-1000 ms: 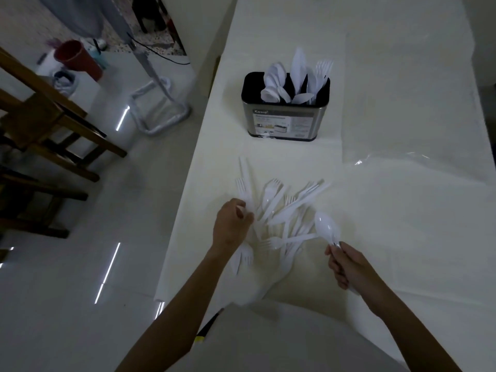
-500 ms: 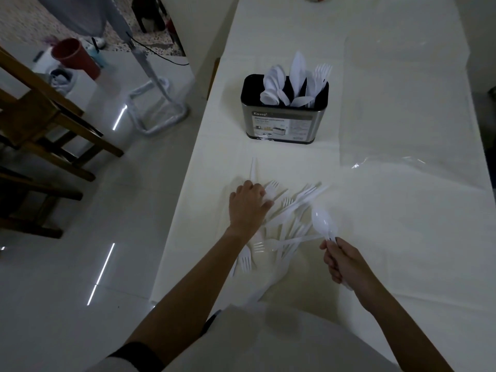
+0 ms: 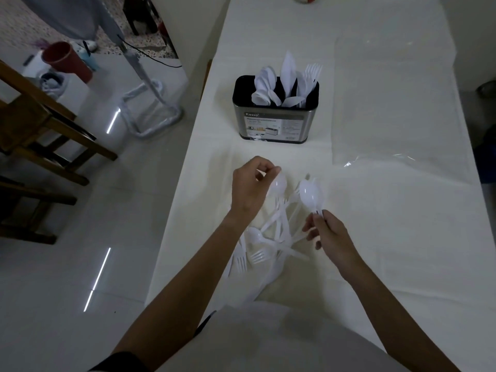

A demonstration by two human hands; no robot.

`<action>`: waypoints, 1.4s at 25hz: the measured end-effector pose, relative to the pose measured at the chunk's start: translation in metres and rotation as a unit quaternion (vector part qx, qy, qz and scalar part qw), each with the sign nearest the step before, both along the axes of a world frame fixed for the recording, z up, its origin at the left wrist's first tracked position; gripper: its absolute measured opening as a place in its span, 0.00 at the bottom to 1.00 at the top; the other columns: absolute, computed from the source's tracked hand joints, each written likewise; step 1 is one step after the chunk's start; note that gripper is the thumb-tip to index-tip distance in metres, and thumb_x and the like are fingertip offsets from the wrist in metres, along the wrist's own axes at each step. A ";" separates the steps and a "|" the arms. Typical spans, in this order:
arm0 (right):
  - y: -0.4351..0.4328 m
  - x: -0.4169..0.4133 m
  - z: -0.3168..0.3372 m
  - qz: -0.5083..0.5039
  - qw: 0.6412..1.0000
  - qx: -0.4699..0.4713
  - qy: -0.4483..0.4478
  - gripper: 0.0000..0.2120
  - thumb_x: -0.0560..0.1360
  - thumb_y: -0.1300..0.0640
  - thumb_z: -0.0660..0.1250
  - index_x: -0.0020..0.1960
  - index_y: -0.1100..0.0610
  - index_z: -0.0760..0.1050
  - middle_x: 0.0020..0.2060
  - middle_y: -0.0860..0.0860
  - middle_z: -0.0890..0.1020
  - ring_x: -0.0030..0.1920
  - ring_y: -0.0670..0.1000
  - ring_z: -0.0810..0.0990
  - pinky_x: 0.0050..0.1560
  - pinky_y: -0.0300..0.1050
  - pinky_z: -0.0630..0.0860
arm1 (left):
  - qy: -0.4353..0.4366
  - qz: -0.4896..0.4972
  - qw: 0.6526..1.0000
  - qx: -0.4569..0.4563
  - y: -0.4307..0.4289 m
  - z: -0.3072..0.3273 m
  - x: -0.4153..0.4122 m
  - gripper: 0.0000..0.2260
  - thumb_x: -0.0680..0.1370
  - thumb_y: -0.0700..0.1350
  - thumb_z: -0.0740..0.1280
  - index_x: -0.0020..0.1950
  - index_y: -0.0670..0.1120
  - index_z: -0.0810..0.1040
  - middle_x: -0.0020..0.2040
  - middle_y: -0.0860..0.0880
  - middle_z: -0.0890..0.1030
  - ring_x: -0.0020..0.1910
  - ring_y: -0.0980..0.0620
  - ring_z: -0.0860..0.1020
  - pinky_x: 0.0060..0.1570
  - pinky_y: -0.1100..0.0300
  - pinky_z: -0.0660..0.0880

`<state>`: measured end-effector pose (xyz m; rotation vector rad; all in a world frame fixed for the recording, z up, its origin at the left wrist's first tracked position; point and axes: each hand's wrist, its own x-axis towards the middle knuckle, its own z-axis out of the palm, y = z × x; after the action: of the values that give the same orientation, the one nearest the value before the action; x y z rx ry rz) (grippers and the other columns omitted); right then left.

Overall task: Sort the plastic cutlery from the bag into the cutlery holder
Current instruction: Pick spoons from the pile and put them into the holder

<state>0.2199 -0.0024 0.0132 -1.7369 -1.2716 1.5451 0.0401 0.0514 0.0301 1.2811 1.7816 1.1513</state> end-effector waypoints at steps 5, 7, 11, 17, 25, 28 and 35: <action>0.007 -0.018 0.012 0.026 0.993 -0.057 0.098 0.15 0.83 0.55 0.51 0.52 0.63 0.73 0.40 0.53 0.85 0.37 0.54 0.83 0.37 0.44 0.79 | -0.064 0.008 0.998 -0.001 -0.007 -0.002 0.018 0.04 0.73 0.40 0.72 0.39 0.45 0.78 0.35 0.56 0.79 0.34 0.61 0.76 0.37 0.72 0.72; 0.000 -0.019 0.017 0.026 0.981 -0.107 0.160 0.15 0.83 0.55 0.51 0.52 0.62 0.73 0.33 0.53 0.83 0.29 0.54 0.79 0.30 0.43 0.76 | -0.063 0.011 0.998 -0.022 -0.013 -0.012 0.022 0.04 0.73 0.41 0.72 0.40 0.46 0.78 0.36 0.56 0.79 0.36 0.59 0.77 0.37 0.73 0.72; -0.019 -0.006 0.016 0.063 0.976 -0.123 0.170 0.14 0.82 0.51 0.52 0.50 0.58 0.71 0.27 0.49 0.66 0.23 0.46 0.62 0.24 0.37 0.61 | -0.072 -0.048 0.993 -0.082 -0.023 -0.020 0.024 0.05 0.73 0.43 0.72 0.39 0.46 0.77 0.37 0.55 0.79 0.36 0.56 0.77 0.39 0.67 0.74; -0.037 0.030 -0.002 0.022 0.985 -0.148 0.083 0.10 0.82 0.57 0.53 0.50 0.61 0.70 0.28 0.50 0.64 0.23 0.45 0.59 0.23 0.37 0.57 | 0.303 -0.209 0.917 -0.155 -0.064 -0.039 -0.022 0.15 0.73 0.53 0.69 0.56 0.48 0.77 0.55 0.50 0.77 0.53 0.52 0.74 0.51 0.61 0.70; -0.046 0.041 -0.005 0.016 0.988 -0.146 0.037 0.09 0.82 0.58 0.53 0.49 0.58 0.70 0.28 0.50 0.68 0.24 0.46 0.63 0.23 0.37 0.60 | 0.417 -0.216 0.873 -0.135 -0.074 -0.044 -0.042 0.12 0.72 0.52 0.70 0.50 0.47 0.81 0.55 0.48 0.76 0.55 0.48 0.71 0.53 0.58 0.63; -0.038 0.036 -0.002 0.016 0.993 -0.116 0.022 0.09 0.81 0.58 0.53 0.48 0.58 0.71 0.30 0.50 0.71 0.25 0.46 0.66 0.24 0.35 0.62 | 0.292 -0.211 0.922 -0.138 -0.064 -0.038 -0.035 0.07 0.72 0.50 0.71 0.45 0.47 0.81 0.49 0.51 0.81 0.48 0.52 0.74 0.51 0.58 0.66; -0.018 0.031 -0.003 0.120 0.986 0.049 -0.101 0.11 0.81 0.57 0.55 0.46 0.58 0.73 0.36 0.49 0.79 0.28 0.41 0.70 0.34 0.40 0.68 | 0.071 -0.220 0.970 -0.071 -0.056 -0.016 -0.009 0.04 0.72 0.40 0.72 0.46 0.42 0.83 0.40 0.54 0.80 0.33 0.63 0.76 0.36 0.73 0.70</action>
<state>0.2507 -0.0199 0.0098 -1.7643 -1.6820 1.4320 0.0310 -0.0043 0.0140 1.5990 1.5356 0.6866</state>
